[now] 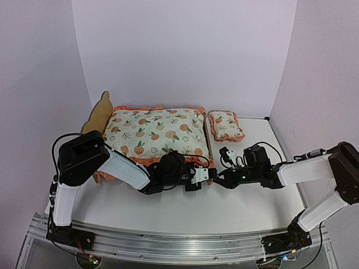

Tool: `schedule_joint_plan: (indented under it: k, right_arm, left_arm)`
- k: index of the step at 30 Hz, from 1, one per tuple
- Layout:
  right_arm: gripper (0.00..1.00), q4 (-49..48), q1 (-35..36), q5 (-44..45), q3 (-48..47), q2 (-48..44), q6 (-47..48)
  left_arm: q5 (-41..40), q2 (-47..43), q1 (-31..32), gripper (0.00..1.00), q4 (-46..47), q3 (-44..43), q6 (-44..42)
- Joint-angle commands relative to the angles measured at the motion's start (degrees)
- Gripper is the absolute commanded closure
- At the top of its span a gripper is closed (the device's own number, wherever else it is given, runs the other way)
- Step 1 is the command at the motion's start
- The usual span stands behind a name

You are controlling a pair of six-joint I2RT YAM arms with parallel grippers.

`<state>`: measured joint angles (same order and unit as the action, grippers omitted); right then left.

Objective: Set up the pet bed

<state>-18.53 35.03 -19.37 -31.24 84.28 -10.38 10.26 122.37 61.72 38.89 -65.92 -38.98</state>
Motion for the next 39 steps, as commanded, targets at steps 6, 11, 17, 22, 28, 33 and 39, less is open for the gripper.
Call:
schedule_joint_plan:
  k: [6,11,17,22,28,33,39]
  right_arm:
    - [0.77,-2.8,0.0,-3.3,-3.3,1.3,0.9]
    - [0.95,-2.8,0.0,-2.5,-3.5,1.8,0.1]
    - [1.0,-2.8,0.1,-0.4,-2.6,1.5,-1.1]
    - [1.0,-2.8,0.1,-1.2,-2.6,2.0,-1.8]
    - [1.0,-2.8,0.0,-2.0,-3.0,2.5,-2.9]
    - [1.0,-2.7,0.1,-2.0,-3.0,2.0,-3.0]
    - [1.0,-2.8,0.0,-1.7,-3.1,2.0,-3.4]
  left_arm:
    - [-1.8,2.8,-0.6,1.0,-6.0,-0.9,1.6]
    - [-2.1,2.7,-0.6,1.0,-6.2,-0.9,1.6]
    - [-3.0,0.4,-0.7,0.9,-7.8,0.4,1.6]
    - [-3.6,-3.0,-0.7,0.83,-11.8,1.6,0.7]
    - [-3.0,-7.0,-0.6,0.76,-18.3,2.2,1.0]
    - [-0.9,-10.7,-0.6,0.71,-21.5,4.3,1.5]
    - [0.8,-12.4,-0.5,0.6,-17.5,5.5,4.2]
